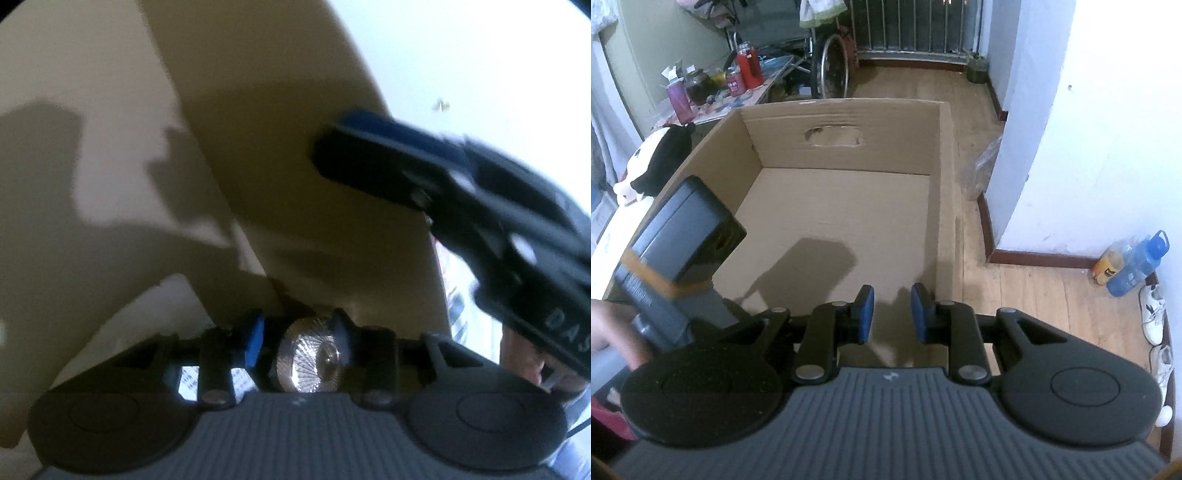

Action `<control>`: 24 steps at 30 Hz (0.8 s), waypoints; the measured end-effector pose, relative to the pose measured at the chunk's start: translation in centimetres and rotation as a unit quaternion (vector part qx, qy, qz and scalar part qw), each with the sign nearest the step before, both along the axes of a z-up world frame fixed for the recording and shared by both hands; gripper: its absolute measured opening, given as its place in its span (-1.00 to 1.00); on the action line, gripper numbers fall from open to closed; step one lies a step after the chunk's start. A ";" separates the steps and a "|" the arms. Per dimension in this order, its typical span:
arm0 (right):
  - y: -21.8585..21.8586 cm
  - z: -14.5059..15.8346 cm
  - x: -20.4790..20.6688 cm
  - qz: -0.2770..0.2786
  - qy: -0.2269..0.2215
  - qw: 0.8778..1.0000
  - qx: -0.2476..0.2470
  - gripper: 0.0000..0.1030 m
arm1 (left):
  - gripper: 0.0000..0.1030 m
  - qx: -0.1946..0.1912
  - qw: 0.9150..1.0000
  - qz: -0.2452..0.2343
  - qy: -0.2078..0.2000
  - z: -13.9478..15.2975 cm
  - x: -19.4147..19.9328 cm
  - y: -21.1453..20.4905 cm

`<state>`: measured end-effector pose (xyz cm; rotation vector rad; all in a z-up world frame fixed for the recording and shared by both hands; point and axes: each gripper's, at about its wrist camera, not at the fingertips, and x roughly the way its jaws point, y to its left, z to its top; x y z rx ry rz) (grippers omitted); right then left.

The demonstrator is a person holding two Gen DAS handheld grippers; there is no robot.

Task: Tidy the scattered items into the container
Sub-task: 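Set the black jar down in the box and open the right gripper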

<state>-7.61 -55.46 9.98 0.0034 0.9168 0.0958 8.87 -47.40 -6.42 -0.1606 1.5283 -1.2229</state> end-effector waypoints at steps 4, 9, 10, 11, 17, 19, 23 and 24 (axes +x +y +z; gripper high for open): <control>0.2 -0.1 -0.4 0.008 0.000 1.000 -0.007 -0.58 | -0.19 0.016 0.999 -0.012 -0.032 1.0 -0.5 0.4; -0.2 0.0 -0.9 -0.003 -0.007 1.000 0.019 -0.57 | -0.24 -0.028 0.998 0.024 -0.047 2.1 0.3 2.5; -0.6 -0.1 -1.3 -0.004 -0.009 0.999 0.038 -0.57 | -0.24 -0.034 0.998 0.023 -0.051 2.3 0.3 2.9; -1.2 -0.1 -1.7 -0.007 -0.012 0.998 0.068 -0.57 | -0.24 -0.030 0.998 0.019 -0.055 2.4 0.4 3.2; -2.6 1.3 -4.1 -0.016 -0.044 0.996 0.077 0.16 | -0.03 -0.008 0.987 0.079 -0.142 5.5 1.8 7.0; -2.3 1.5 -4.2 -0.027 -0.051 0.997 0.046 0.44 | 0.04 0.011 0.975 0.116 -0.189 7.0 2.3 8.6; -2.3 0.6 -3.3 -0.028 -0.028 0.999 0.030 0.40 | 0.04 0.043 0.954 0.171 -0.243 8.0 3.7 11.3; -2.7 0.2 -2.9 -0.032 -0.017 0.999 0.040 0.35 | 0.04 0.043 0.953 0.184 -0.239 7.5 4.0 11.3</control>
